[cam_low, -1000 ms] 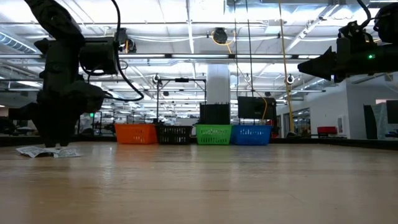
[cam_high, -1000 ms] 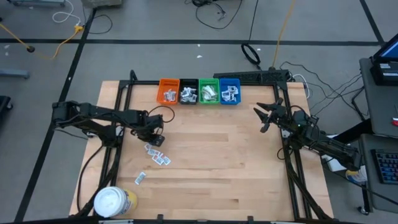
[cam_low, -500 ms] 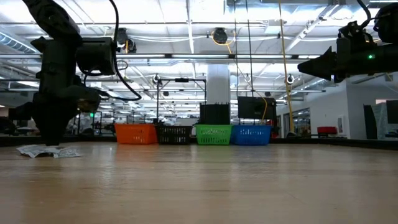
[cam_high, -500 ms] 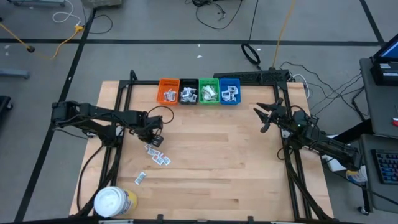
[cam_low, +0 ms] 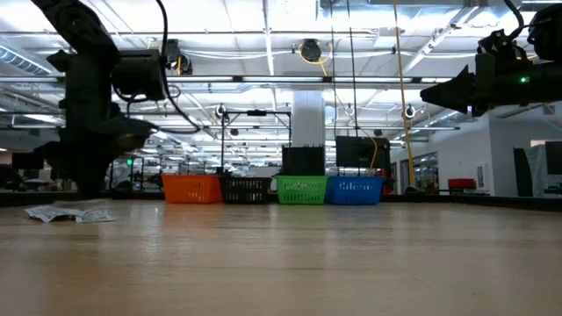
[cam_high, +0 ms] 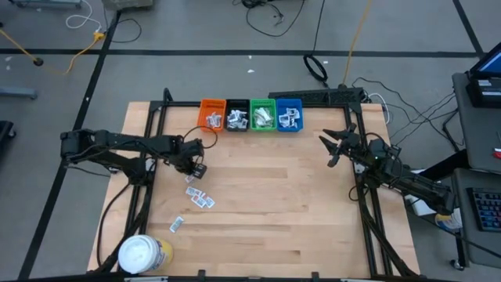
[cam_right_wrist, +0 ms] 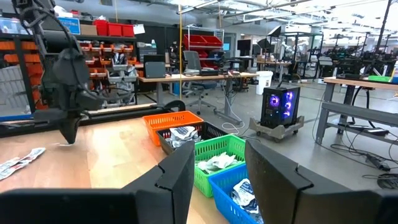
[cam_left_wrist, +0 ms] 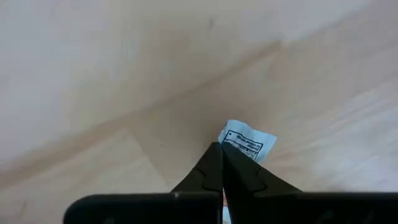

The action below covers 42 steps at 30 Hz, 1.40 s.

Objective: Pick & Place First Aid Supplies
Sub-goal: Put the red packet into the orange bin

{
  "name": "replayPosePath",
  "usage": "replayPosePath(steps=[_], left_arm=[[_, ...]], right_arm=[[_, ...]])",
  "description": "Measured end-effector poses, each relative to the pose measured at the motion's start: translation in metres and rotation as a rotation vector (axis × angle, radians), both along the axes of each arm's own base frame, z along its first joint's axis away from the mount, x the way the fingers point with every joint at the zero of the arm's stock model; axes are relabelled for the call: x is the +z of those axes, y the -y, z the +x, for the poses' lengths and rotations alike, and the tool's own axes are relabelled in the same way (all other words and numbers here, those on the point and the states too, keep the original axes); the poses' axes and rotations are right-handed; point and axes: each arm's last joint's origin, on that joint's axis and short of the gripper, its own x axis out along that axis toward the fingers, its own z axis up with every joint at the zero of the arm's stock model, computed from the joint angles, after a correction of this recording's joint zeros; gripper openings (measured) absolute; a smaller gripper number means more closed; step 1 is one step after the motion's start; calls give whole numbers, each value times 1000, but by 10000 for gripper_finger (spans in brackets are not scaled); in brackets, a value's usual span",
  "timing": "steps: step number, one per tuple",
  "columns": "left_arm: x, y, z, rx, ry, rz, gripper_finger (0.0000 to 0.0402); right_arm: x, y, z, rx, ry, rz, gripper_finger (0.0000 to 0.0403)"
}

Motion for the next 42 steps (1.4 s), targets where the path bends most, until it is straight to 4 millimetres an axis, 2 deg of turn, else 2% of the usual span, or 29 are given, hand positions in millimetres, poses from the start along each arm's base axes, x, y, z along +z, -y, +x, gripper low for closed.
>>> replayPosePath(steps=[14, 28, 37, 42], left_arm=[[40, -13, 0, 35, 76, -12, 0], [69, -24, 2, 80, 43, -19, 0], [81, -73, 19, 137, 24, 9, 0], [91, -107, 28, 157, 4, 11, 0]], right_arm=[[0, 0, 0, 0, 0, 0, 139], [0, 0, 0, 0, 0, 0, 139], [0, 0, 0, 0, 0, -1, 139], [0, 0, 0, 0, 1, -1, 139]])
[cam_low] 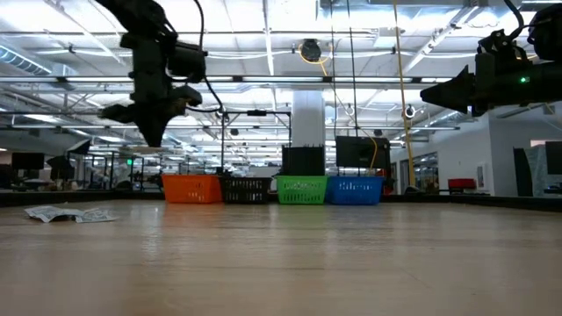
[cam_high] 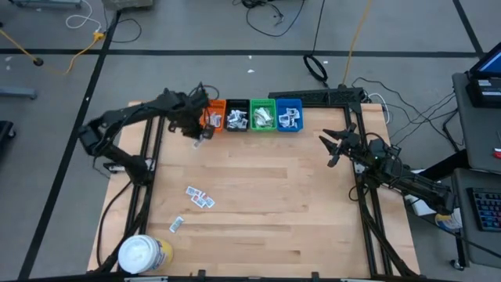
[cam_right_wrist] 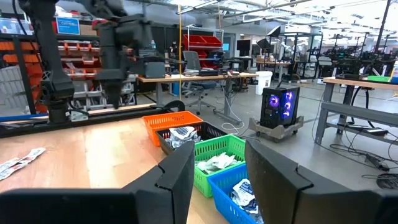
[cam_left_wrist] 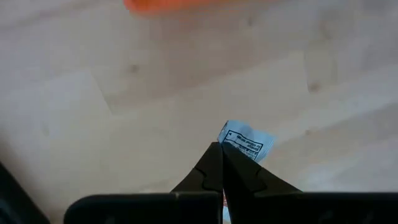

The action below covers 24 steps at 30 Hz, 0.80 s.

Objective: Pick & Place First Aid Supplies
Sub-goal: Put the red packet into the orange bin

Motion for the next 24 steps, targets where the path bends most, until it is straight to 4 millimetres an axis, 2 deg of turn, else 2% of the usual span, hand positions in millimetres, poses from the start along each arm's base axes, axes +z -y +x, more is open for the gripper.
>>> replayPosePath(steps=[9, 17, 24], left_arm=[[9, -62, 16, 48, -6, 6, 0], [3, -109, 31, 73, -19, -2, 0], [-9, -140, 37, 88, -30, -21, 0]], right_arm=[[0, 0, 0, 0, 0, 0, 139], [0, 0, 0, 1, -1, 0, 139], [0, 0, 0, 0, -1, 1, 139]])
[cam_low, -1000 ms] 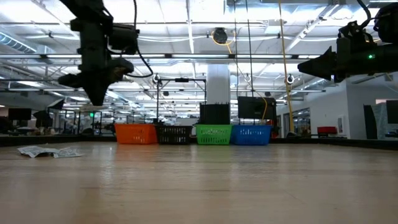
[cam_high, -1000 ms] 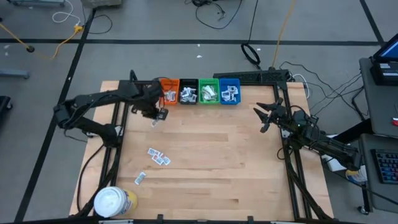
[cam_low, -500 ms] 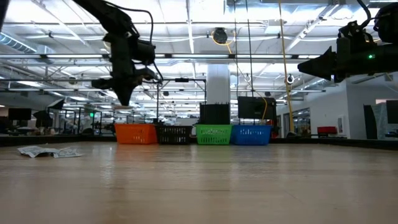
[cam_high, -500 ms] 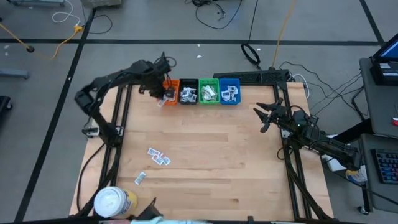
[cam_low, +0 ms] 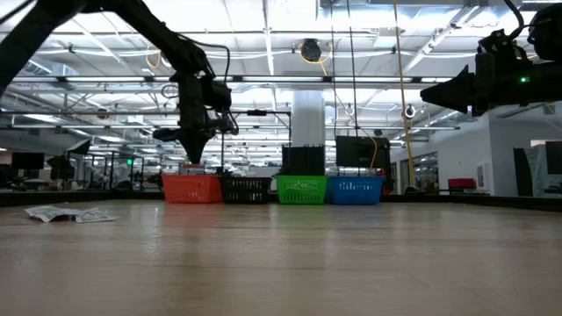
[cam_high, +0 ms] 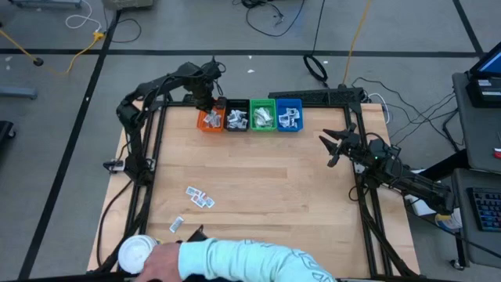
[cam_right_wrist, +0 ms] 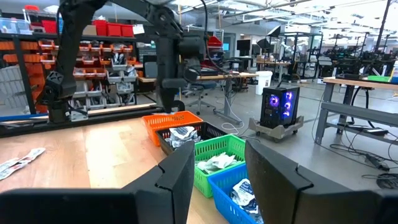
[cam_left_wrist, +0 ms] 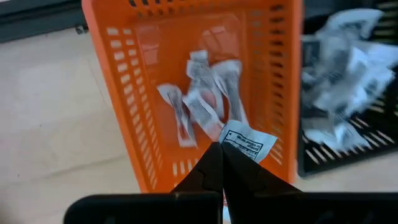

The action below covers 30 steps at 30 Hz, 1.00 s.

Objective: Pick & Place First Aid Supplies
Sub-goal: Put the red packet into the orange bin

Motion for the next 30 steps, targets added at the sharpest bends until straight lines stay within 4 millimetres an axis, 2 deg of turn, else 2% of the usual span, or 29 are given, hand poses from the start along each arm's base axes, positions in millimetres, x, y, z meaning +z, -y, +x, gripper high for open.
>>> replayPosePath(steps=[8, 14, 20, 25, 30], left_arm=[[-30, -13, 4, 0, -53, -44, 0], [-32, -17, 7, 38, -33, -16, 13], [-31, -17, 8, 38, -5, -32, 83], [-14, -12, 7, 38, 31, -5, 152], [-5, 4, 7, 49, 46, 15, 185]], right_arm=[[0, 0, 0, 0, 0, 0, 139], [0, 0, 0, 0, 0, 0, 139], [0, 0, 0, 0, 0, 0, 139], [0, 0, 0, 0, 0, 0, 139], [0, 0, 0, 0, 0, 0, 139]])
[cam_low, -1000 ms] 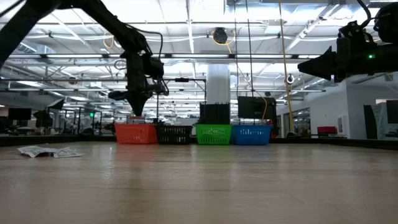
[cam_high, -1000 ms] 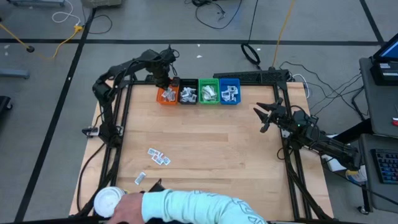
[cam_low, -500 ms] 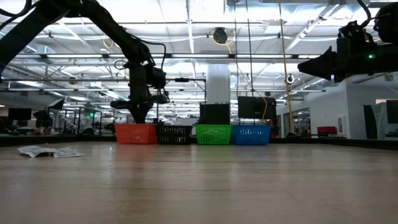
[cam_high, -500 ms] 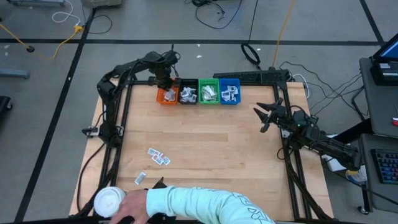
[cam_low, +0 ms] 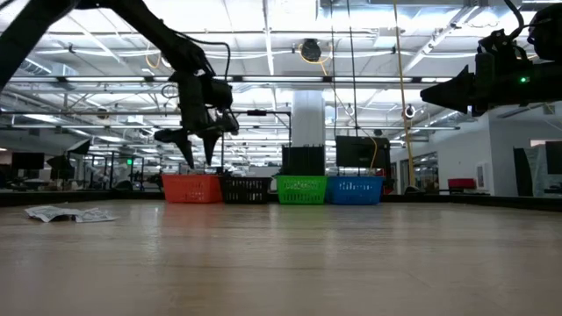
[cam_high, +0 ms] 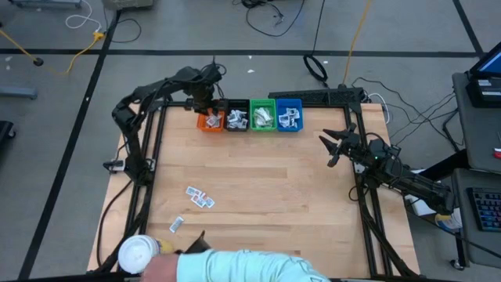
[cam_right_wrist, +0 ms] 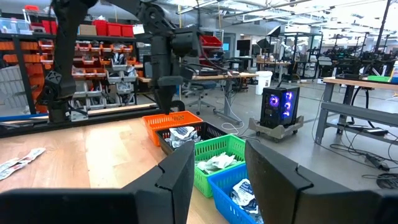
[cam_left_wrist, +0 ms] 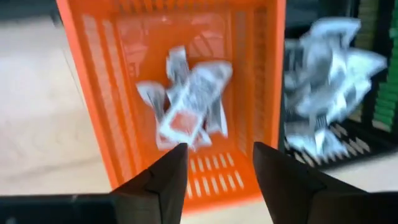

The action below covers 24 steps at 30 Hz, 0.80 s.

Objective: Pick & Place First Aid Supplies
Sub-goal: Put the red packet into the orange bin

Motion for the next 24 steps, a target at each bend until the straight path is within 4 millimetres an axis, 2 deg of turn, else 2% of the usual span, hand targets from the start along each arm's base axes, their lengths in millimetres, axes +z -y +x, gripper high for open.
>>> replayPosePath(steps=[11, 19, 24], left_arm=[[0, 75, -11, -2, 68, -7, 196], [-12, 135, -30, 24, 35, -70, 200], [-18, 164, -36, 30, 13, -105, 200]], right_arm=[[0, 0, 0, 0, 0, 0, 139], [0, 0, 0, 0, 0, 0, 139], [0, 0, 0, 0, 0, 0, 139]])
